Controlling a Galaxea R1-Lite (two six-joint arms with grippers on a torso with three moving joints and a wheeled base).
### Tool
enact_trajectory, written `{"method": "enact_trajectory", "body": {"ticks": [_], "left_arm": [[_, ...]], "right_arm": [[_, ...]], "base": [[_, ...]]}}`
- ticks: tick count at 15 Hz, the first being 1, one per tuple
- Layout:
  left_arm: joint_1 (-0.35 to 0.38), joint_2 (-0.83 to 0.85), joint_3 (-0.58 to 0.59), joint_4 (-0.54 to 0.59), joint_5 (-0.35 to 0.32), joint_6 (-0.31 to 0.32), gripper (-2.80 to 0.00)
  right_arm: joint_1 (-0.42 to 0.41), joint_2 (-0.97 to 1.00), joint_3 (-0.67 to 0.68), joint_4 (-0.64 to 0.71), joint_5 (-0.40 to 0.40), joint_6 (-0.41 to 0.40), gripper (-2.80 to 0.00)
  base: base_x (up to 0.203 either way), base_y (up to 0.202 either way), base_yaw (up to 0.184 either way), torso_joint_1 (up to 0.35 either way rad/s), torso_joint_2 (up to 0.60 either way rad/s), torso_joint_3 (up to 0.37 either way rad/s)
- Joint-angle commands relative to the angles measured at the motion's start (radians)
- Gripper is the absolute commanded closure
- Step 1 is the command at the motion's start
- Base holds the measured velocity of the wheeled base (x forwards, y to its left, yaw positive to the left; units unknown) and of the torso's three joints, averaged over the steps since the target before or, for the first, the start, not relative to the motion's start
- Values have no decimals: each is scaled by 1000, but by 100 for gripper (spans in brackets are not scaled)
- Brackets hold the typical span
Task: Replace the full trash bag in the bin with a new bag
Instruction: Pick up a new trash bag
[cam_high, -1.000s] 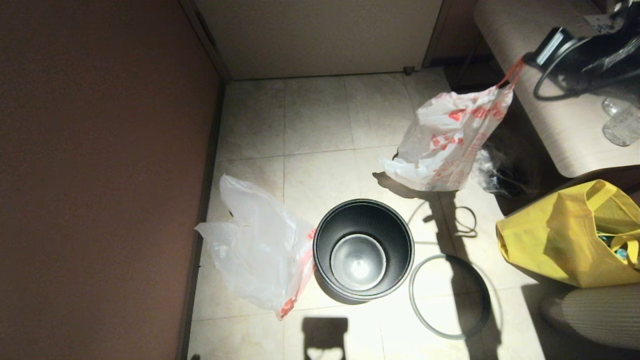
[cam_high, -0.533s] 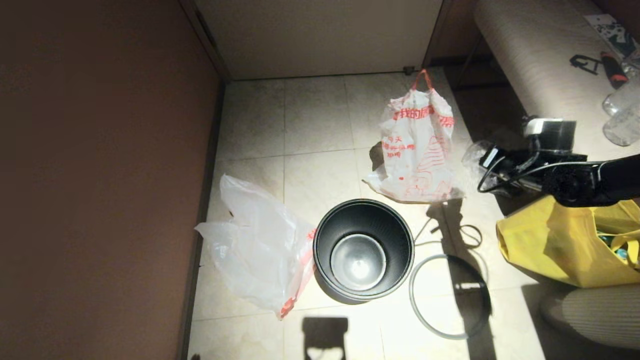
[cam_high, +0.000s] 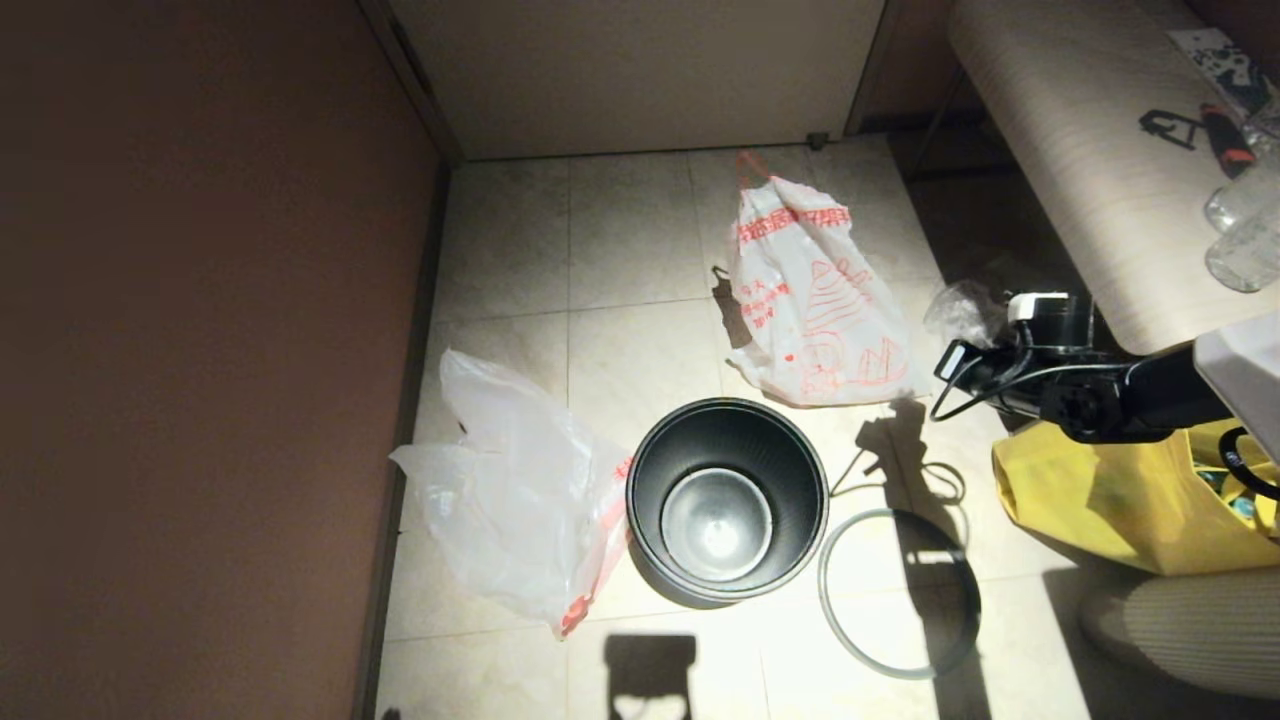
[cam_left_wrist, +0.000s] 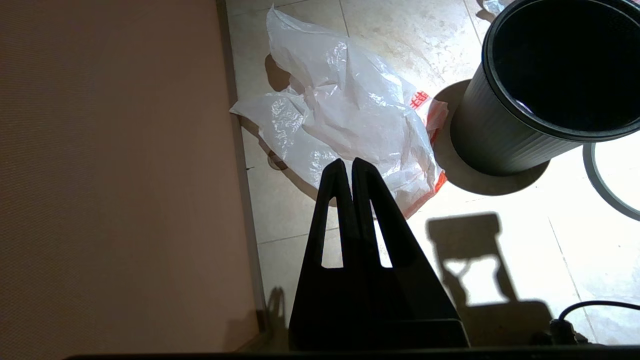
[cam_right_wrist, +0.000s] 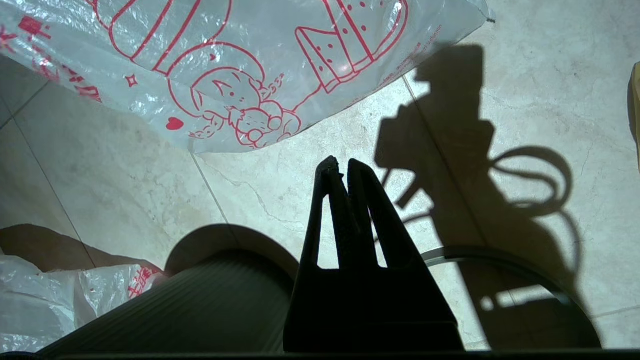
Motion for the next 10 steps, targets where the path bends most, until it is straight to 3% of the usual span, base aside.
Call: {"method": "enact_trajectory", "body": {"ticks": [1,8,10], "left_arm": [[0,1,0,0,0,1,0],[0,1,0,0,0,1,0],[0,1,0,0,0,0,0]], "right_arm": [[9,-19,7,4,0,2,0],[125,-320,190,166,-13,0,0],[193,-399,244,237,-68,-4,0]], "base": [[0,0,0,0,0,0],[0,0,0,0,0,0],[0,0,0,0,0,0]]}}
